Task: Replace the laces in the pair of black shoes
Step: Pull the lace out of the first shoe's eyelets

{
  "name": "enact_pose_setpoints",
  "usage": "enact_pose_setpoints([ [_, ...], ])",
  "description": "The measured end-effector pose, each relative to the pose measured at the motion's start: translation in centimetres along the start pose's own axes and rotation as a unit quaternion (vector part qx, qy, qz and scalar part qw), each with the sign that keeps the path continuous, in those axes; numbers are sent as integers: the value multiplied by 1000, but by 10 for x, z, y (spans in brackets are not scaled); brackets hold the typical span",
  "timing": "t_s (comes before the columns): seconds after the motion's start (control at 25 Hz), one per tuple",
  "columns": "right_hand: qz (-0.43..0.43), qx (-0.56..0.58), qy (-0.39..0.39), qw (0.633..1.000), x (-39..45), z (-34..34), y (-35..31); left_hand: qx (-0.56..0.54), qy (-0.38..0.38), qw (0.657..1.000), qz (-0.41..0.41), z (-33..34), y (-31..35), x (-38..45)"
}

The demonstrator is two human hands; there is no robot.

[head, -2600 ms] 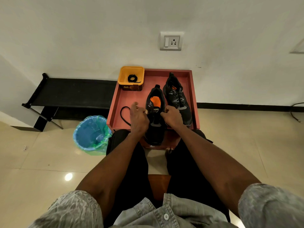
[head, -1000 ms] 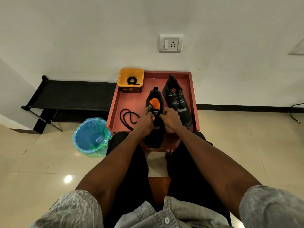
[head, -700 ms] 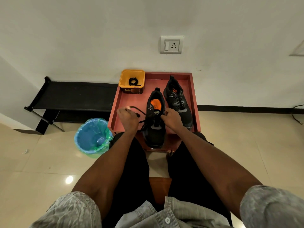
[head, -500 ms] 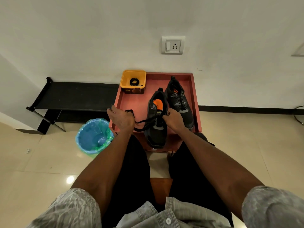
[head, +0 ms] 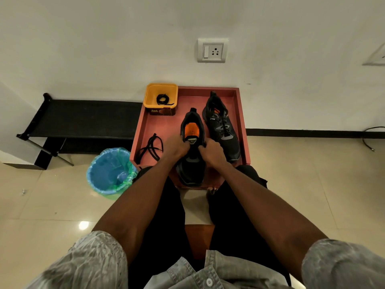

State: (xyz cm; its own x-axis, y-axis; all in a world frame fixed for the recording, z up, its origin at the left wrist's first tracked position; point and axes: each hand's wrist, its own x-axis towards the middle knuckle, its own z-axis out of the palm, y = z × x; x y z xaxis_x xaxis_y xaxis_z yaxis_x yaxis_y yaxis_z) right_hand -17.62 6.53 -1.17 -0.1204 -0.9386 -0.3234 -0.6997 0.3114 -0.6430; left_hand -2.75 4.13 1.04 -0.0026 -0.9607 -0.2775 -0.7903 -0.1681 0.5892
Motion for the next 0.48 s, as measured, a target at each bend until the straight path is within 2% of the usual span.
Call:
enact_pose_setpoints([
  [0.08,-2,13,3,1000,1,-2,4,-55,-6,998,-7,-4,-13,1],
  [0.24,-16,-6,3,1000,-1,1,1,9,-30,998,62,-5,-24,-8],
  [0.32,-16,-4,-10,1000,-3,1,-1,-26,-35,996,73,-8,-29,-7],
  [0.4,-14,0,-14,1000,-6,-1,-1,-91,21,995,46,-20,-32,-7],
  [0.48,-36,-16,-3,999,-11,-4,-2,-121,161,979,-41,-37,-39,-8],
])
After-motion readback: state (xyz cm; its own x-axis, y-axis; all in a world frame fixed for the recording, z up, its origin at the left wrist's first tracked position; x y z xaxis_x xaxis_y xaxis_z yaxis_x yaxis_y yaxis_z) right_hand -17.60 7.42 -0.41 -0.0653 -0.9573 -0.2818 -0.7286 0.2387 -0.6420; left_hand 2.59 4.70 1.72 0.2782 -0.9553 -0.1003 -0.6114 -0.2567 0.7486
